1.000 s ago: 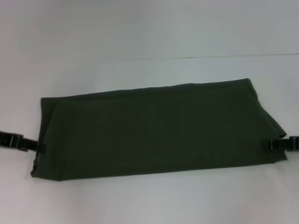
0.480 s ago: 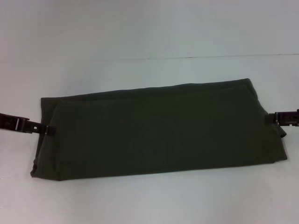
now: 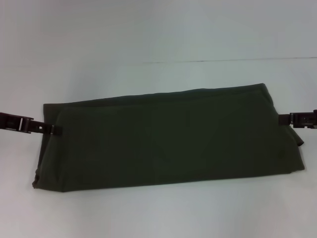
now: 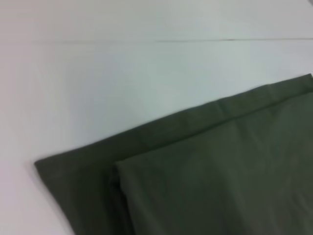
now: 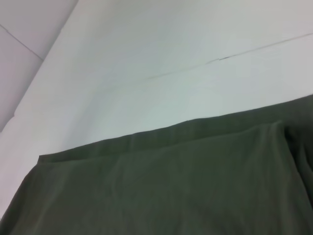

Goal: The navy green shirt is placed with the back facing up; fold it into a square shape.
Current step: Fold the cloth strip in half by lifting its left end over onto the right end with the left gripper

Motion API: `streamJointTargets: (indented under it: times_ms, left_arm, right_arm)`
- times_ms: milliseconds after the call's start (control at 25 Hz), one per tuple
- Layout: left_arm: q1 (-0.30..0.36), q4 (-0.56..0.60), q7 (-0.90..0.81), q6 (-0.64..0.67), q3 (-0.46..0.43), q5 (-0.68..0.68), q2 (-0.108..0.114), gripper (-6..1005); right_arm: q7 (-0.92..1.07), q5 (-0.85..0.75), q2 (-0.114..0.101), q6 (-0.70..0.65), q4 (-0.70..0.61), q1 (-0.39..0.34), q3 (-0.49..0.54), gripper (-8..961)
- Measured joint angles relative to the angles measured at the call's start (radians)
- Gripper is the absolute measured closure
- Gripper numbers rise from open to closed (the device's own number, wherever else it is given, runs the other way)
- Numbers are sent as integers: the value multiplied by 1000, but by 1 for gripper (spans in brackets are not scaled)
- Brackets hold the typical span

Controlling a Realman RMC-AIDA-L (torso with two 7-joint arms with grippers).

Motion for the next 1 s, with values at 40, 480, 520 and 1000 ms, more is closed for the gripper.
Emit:
streamJointTargets:
  times_ms: [40,480,520,1000]
  left_arm:
    - [0,0,2,0,0,-3,0,126]
    - [-3,-8,-3,-25,0,-24,-5,125]
    - [-2,-8,-3,-29,0,-25,-5,126]
    - [17,-10,49,-41,1,-100,-11,132]
  right_arm:
    - [-1,2,0,2,1,1,0,214]
    - [-77,99,1,-9,9,0,-2,213]
    - [-86,111,1,-10,10,-1,-4,213]
    - [-270,287,6,10,105,1,2,209]
